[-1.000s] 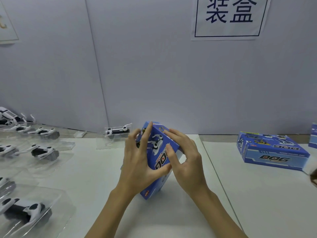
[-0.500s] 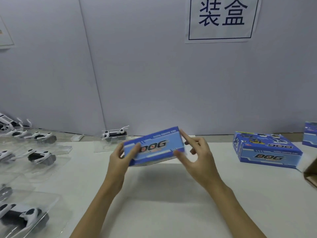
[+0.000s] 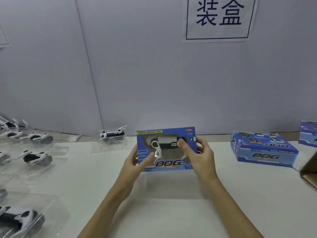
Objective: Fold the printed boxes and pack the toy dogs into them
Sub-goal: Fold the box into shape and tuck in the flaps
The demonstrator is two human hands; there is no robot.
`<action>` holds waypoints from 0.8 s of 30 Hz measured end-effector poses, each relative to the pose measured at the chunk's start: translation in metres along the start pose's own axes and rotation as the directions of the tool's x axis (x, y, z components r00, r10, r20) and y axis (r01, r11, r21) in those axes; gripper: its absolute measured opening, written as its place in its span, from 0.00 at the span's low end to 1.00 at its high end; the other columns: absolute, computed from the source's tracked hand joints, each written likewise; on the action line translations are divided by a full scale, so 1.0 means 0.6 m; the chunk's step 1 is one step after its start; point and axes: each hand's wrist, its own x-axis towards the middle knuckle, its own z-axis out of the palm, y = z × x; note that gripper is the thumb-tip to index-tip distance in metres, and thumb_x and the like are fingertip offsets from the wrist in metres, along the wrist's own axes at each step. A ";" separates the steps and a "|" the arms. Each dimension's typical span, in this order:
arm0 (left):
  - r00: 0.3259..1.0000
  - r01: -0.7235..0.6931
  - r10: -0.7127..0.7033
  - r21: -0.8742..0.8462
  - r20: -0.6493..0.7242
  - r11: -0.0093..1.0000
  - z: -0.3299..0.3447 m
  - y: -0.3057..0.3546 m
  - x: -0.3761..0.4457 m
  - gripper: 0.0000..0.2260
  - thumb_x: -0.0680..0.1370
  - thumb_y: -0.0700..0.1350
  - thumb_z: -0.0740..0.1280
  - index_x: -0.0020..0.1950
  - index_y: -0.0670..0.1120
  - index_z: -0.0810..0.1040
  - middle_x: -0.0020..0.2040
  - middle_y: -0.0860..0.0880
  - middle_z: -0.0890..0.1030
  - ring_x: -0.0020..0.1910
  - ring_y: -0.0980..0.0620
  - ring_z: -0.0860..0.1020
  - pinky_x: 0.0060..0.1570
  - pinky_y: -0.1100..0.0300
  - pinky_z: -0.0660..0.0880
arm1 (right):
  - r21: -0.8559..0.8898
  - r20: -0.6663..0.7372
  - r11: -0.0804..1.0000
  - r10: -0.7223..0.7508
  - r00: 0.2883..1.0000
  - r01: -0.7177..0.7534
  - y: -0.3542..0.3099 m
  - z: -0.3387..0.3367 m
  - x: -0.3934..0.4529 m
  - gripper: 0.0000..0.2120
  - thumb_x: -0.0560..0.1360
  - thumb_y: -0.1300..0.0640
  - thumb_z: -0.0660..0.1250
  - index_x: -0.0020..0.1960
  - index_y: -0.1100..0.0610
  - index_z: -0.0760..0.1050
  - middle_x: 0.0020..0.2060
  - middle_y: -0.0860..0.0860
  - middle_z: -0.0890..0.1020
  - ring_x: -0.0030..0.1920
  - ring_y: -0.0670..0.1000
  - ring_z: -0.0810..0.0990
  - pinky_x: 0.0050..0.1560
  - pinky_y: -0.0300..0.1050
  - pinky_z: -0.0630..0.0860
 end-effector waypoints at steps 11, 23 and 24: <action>0.999 0.025 -0.021 -0.132 0.032 0.991 -0.026 -0.014 0.022 0.27 0.69 0.58 0.80 0.66 0.54 0.81 0.61 0.45 0.85 0.57 0.44 0.84 0.56 0.47 0.73 | -0.326 0.260 0.936 0.226 0.939 -0.136 -0.013 -0.028 0.018 0.31 0.70 0.31 0.69 0.66 0.47 0.72 0.49 0.52 0.87 0.48 0.51 0.88 0.53 0.50 0.84; 0.959 0.110 -0.168 -0.248 -0.229 0.963 -0.056 -0.052 0.049 0.22 0.74 0.61 0.69 0.61 0.49 0.83 0.60 0.42 0.82 0.59 0.39 0.82 0.52 0.45 0.78 | 0.188 -0.134 0.966 0.205 0.970 -0.178 -0.076 -0.112 0.051 0.33 0.67 0.43 0.81 0.60 0.65 0.76 0.50 0.61 0.85 0.47 0.60 0.88 0.42 0.49 0.85; 0.958 0.143 -0.194 -0.236 -0.211 0.961 -0.058 -0.054 0.049 0.23 0.74 0.62 0.69 0.61 0.49 0.84 0.59 0.42 0.83 0.58 0.39 0.83 0.52 0.44 0.78 | 0.323 -0.236 0.943 0.166 0.957 -0.084 -0.081 -0.119 0.057 0.34 0.66 0.43 0.82 0.60 0.63 0.75 0.51 0.61 0.85 0.49 0.60 0.88 0.44 0.50 0.86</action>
